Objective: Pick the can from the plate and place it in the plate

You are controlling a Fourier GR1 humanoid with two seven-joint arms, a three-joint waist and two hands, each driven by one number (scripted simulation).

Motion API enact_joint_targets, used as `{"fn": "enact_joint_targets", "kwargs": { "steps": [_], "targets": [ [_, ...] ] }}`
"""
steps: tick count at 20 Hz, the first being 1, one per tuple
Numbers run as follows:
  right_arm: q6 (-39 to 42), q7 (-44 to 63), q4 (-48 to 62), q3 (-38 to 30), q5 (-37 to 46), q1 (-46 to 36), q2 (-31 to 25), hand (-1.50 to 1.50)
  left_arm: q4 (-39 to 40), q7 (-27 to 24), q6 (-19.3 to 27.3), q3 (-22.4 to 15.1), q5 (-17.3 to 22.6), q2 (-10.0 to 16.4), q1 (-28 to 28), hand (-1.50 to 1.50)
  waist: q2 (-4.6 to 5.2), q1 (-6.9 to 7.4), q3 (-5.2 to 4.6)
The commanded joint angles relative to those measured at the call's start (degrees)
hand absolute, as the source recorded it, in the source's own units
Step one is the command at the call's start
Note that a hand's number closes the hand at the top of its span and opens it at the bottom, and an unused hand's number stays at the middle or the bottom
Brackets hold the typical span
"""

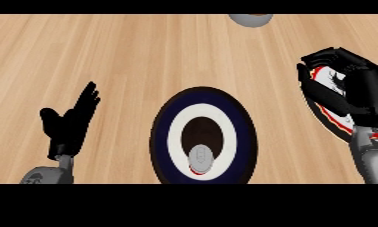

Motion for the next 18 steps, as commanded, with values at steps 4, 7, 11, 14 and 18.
{"fn": "enact_joint_targets", "kwargs": {
  "steps": [4,7,11,14,18],
  "targets": [
    [-14.4,-3.1,-14.4,4.2,9.1,12.1,9.8,-1.50,-2.2,6.4,-0.2,-3.7,1.2,-3.9,2.8,0.00,-0.15,0.93,0.56],
    [-9.8,-3.4,-19.9,6.1,9.0,18.0,7.4,-1.50,-0.4,7.5,2.2,-4.8,-1.4,-6.4,-0.1,0.00,0.07,1.09,0.55],
    [-4.2,4.6,-28.6,7.0,11.5,23.5,0.9,-1.50,-4.7,8.8,-0.3,-3.0,0.9,-3.7,3.7,0.00,-0.07,1.18,0.50],
    [3.7,13.4,-28.8,9.0,13.9,20.6,-6.4,-1.50,-5.0,7.8,0.9,-5.5,-1.0,-5.4,5.5,0.00,-0.02,1.81,0.35],
    [12.3,23.0,-31.6,12.4,13.2,18.7,-11.1,-1.50,-5.4,9.5,2.3,-5.8,-2.0,-6.1,3.3,0.00,0.19,2.13,0.40]
  ]
}}
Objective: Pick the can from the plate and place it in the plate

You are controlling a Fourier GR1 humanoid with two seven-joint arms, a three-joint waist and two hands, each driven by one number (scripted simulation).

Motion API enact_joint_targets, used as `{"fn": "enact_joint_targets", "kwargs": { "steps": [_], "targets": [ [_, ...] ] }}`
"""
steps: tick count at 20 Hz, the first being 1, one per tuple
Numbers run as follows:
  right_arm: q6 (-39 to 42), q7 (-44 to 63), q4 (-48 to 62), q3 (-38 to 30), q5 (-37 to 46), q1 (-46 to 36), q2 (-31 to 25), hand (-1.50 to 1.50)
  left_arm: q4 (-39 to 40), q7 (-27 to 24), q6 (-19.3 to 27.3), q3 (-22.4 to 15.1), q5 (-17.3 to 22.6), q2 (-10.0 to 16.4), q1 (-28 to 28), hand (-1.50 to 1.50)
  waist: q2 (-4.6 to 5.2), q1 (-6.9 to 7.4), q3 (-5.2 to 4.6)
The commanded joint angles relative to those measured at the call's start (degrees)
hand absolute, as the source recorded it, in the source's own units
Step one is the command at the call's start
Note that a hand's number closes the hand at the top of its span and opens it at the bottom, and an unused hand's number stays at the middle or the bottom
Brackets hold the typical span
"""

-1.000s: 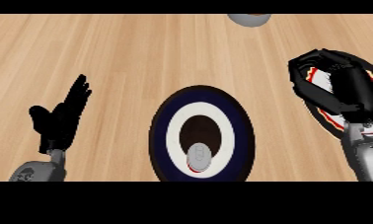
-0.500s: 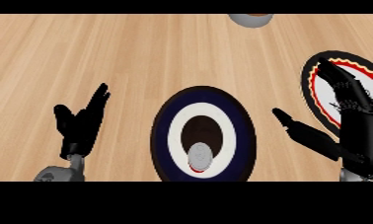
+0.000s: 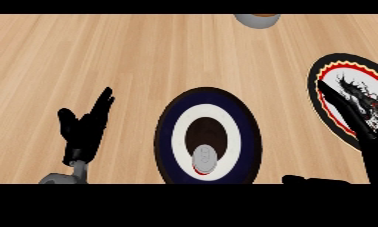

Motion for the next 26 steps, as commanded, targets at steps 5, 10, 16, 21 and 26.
{"fn": "enact_joint_targets", "kwargs": {
  "steps": [5,10,16,21,26],
  "targets": [
    [11.7,25.4,-5.6,9.2,5.4,-10.3,-2.8,-1.50,0.7,2.9,-2.3,-0.7,1.3,-0.8,1.1,0.00,0.43,0.92,-0.28],
    [14.5,38.2,-3.7,19.0,11.8,-19.0,5.9,-1.50,-1.7,2.2,-1.7,-2.4,-1.0,-1.6,3.7,0.00,0.36,0.93,-0.20],
    [15.0,40.4,6.0,24.1,19.3,-22.7,14.0,-1.50,2.9,2.2,-3.0,0.3,-0.3,-1.7,0.8,0.00,0.47,0.48,-0.18],
    [15.9,41.8,10.6,26.9,19.7,-22.6,20.9,-1.50,-0.3,2.6,-2.4,0.5,-0.8,-2.3,2.1,0.00,0.42,0.47,-0.15],
    [11.8,40.8,11.6,33.6,27.3,-16.3,24.6,-1.50,1.0,2.0,-4.1,2.0,-0.4,-2.2,1.3,0.00,0.35,0.15,-0.14]
  ]
}}
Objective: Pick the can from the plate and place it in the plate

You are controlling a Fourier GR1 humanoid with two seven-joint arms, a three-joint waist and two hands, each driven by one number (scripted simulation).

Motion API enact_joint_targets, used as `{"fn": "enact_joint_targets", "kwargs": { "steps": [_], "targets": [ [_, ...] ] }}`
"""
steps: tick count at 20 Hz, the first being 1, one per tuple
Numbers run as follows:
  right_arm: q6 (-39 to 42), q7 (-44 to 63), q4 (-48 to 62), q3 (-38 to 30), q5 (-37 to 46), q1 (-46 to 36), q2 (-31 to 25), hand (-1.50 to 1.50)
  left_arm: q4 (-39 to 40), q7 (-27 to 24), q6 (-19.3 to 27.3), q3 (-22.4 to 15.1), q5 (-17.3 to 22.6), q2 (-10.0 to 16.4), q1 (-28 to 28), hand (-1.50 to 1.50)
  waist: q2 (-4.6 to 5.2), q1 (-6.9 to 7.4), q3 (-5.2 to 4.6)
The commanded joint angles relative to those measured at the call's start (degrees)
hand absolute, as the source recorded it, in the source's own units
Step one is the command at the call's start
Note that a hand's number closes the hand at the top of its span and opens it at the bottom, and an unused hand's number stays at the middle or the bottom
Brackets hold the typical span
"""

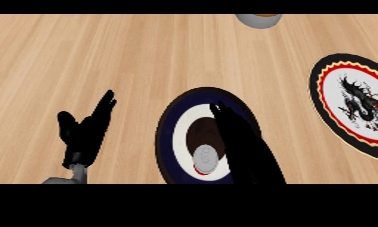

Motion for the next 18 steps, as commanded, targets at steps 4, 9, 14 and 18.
{"fn": "enact_joint_targets", "kwargs": {
  "steps": [4,9,14,18],
  "targets": [
    [3.2,3.5,3.6,-1.1,3.6,-2.3,5.5,-1.50,1.1,1.1,-2.0,0.8,0.3,-0.3,1.9,0.00,0.30,0.12,-0.35],
    [5.3,4.1,5.9,0.1,6.6,-0.2,5.1,-1.50,0.4,2.5,-0.4,-0.4,-1.8,-1.6,0.7,0.00,0.31,-0.11,-0.35],
    [4.3,4.8,11.1,1.2,10.4,-1.5,8.4,-1.50,2.6,-1.8,-1.8,0.3,-1.7,-2.7,2.1,0.00,0.35,0.08,-0.37],
    [0.1,1.9,14.2,2.6,11.2,1.3,8.5,-1.50,-1.1,1.8,-1.4,-0.2,-2.2,-2.7,3.3,0.00,0.32,0.11,-0.34]
  ]
}}
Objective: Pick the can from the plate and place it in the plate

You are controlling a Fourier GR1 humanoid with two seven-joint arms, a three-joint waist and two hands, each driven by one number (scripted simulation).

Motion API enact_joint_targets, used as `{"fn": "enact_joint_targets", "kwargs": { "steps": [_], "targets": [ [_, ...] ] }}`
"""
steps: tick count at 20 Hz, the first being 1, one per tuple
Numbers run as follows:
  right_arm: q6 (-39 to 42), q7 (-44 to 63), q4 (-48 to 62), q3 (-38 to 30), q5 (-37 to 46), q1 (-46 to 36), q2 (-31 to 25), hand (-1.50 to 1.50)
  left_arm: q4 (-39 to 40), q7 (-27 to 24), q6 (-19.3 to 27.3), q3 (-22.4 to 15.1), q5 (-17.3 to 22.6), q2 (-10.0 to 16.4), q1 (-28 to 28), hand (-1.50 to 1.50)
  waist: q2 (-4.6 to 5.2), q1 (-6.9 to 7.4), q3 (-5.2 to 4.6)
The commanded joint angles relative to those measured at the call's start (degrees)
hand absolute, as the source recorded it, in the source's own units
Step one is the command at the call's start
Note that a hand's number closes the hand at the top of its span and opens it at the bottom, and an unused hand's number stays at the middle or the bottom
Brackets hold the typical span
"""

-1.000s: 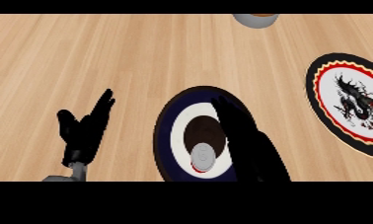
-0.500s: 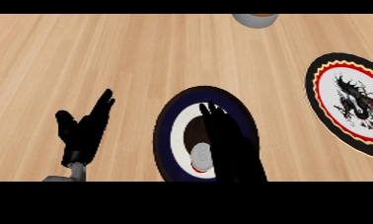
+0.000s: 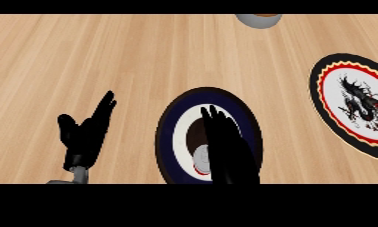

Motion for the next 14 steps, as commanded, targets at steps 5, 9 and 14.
{"fn": "enact_joint_targets", "kwargs": {
  "steps": [5,9,14],
  "targets": [
    [2.5,-3.1,5.4,-4.6,-1.6,-0.3,0.9,-1.50,-1.5,3.4,0.0,-0.7,-0.7,-1.6,2.7,0.00,0.30,0.07,-0.36],
    [4.5,-4.9,10.6,0.3,0.1,-1.7,1.5,1.50,0.0,2.1,-1.2,-0.1,-1.0,-0.6,3.1,0.00,0.31,0.36,-0.37],
    [4.3,-7.7,7.3,-0.9,3.2,0.1,-1.2,1.50,2.8,0.3,-2.4,0.8,-0.9,-2.3,1.6,0.00,0.29,-0.14,-0.38]
  ]
}}
